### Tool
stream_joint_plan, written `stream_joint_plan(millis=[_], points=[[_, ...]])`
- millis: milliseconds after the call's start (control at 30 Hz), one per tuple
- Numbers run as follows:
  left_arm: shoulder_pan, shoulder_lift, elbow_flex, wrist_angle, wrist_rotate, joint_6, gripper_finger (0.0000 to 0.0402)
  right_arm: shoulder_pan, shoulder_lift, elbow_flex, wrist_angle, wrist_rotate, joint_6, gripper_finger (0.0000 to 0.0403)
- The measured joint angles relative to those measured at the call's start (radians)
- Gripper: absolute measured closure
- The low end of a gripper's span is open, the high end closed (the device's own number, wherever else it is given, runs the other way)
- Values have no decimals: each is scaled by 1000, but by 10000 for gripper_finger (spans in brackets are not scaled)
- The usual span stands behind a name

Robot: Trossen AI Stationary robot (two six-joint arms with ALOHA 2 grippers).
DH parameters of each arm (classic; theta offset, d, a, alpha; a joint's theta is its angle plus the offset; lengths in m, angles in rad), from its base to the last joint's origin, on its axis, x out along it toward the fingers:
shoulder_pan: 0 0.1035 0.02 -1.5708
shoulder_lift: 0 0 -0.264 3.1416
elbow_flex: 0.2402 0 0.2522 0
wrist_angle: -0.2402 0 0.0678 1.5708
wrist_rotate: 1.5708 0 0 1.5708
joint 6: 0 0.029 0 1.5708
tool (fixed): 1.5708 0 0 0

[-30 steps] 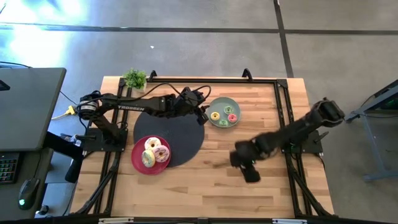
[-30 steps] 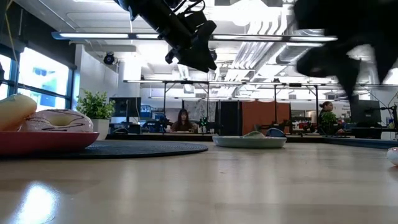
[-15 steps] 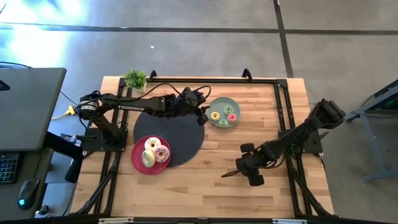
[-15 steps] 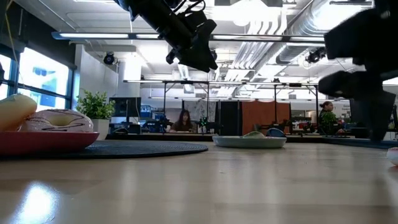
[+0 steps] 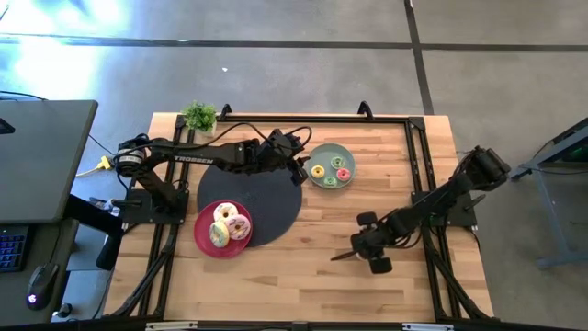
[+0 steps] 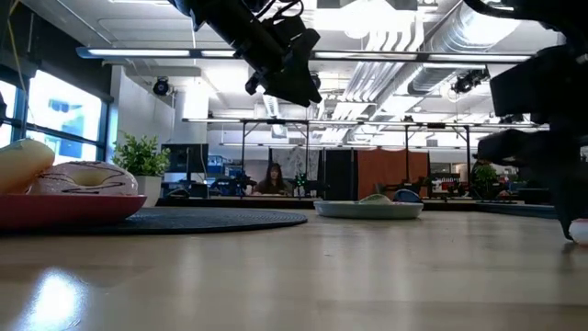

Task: Pick & Place donuts
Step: Put the small pink donut on the gray plate

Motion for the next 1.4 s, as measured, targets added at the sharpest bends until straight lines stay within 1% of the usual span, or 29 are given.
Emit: stream_joint_plan(millis=[100,200,233,267,367,433,500,567,667,733,767,900,967,1033,1267,1400], points=[[0,0,0,0,0,0,252,0,2,29,-10,1,-12,340],[0,0,0,0,0,0,252,-12,-1,72,-50,23,-74,385],[0,0,0,1,0,0,252,-22,-1,89,-73,57,-99,392],[0,0,0,1,0,0,252,-34,-2,109,-93,113,-125,393],[0,0,0,1,1,0,252,-93,-3,162,-136,325,-208,378],[0,0,0,1,1,0,252,-160,-3,183,-157,430,-260,370],[0,0,0,2,1,0,252,-253,-3,199,-161,459,-295,372],[0,0,0,1,1,0,252,-356,-3,203,-152,462,-343,382],[0,0,0,2,1,0,252,-508,-3,201,-101,507,-455,396],[0,0,0,2,1,0,252,-606,-3,201,-15,503,-507,394],[0,0,0,3,1,0,252,-650,-3,201,28,478,-515,391],[0,0,0,2,1,-2,252,-798,-1,202,191,308,-507,389],[0,0,0,2,2,-1,252,-849,8,202,240,231,-500,395],[0,0,0,1,2,-1,252,-882,25,202,271,183,-501,398],[0,0,0,1,2,0,252,-921,143,201,313,174,-510,392],[0,0,0,1,2,0,252,-921,199,201,425,182,-528,397]])
